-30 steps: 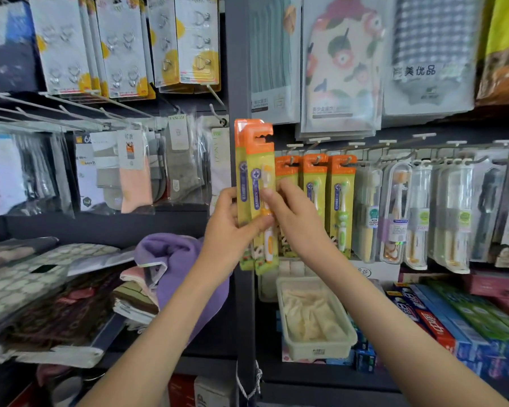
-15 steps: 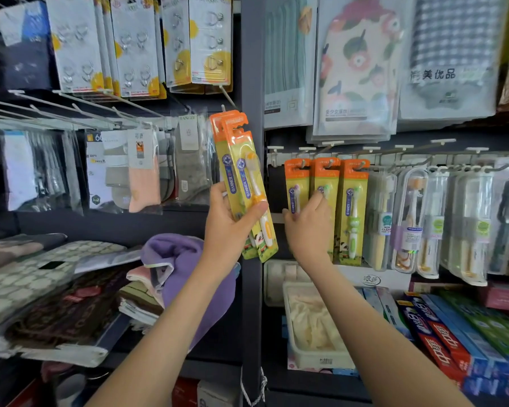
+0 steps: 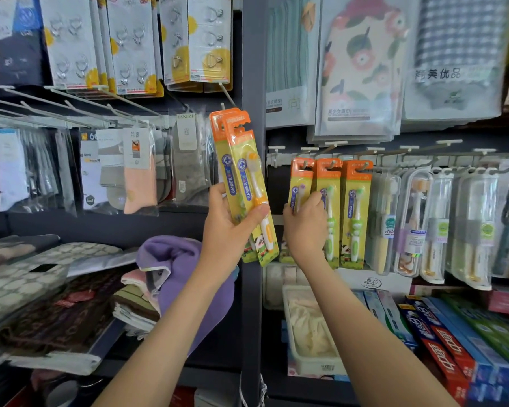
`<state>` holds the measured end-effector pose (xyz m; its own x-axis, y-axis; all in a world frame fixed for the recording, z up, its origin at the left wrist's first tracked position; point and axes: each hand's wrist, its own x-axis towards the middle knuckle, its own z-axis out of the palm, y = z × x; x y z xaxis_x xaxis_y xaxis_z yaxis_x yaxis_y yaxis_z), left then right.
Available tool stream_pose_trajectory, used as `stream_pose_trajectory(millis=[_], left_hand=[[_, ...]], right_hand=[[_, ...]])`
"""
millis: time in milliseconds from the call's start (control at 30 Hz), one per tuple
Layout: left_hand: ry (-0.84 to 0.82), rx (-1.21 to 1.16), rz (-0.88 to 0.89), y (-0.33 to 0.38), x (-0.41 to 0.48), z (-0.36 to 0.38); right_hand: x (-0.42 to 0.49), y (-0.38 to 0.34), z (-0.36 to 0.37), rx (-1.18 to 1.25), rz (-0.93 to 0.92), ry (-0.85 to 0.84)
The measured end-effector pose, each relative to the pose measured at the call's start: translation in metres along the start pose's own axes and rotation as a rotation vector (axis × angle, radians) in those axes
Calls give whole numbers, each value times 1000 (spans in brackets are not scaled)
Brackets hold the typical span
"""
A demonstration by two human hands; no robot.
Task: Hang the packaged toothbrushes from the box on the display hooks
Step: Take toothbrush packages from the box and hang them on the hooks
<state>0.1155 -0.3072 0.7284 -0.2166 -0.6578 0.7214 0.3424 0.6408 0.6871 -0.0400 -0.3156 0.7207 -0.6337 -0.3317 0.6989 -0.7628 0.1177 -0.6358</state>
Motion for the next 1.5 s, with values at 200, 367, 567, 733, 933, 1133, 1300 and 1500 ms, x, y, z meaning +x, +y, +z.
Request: stream_pose_trajectory(millis=[200,367,567,733,933,1133,1300,1500], left_hand=[[-8,-6,-7,-1,1,-1],[-5,-2,-21,1,1,-1],[51,51,25,7,-5,7],[-12,144,55,14,-19,23],[-238,154,56,20,-19,25],[-261,65,30,23,-20,27],[-49,29,16,21,-11,20],[-34,57,38,13,-7,22]], right_hand=[[2,-5,-3,32,-1,-49],[-9,-5,-27,146,-104,-20],[-38,-36,-77,528,-253,-151],[-53,-50,-96,558,-309,-220],[-46,-43,-112,529,-244,-193],[-34,-30,-118,547,-129,-165],[-21,4,-112,201,-98,-110],[-9,16,-84,-270,-261,-215]])
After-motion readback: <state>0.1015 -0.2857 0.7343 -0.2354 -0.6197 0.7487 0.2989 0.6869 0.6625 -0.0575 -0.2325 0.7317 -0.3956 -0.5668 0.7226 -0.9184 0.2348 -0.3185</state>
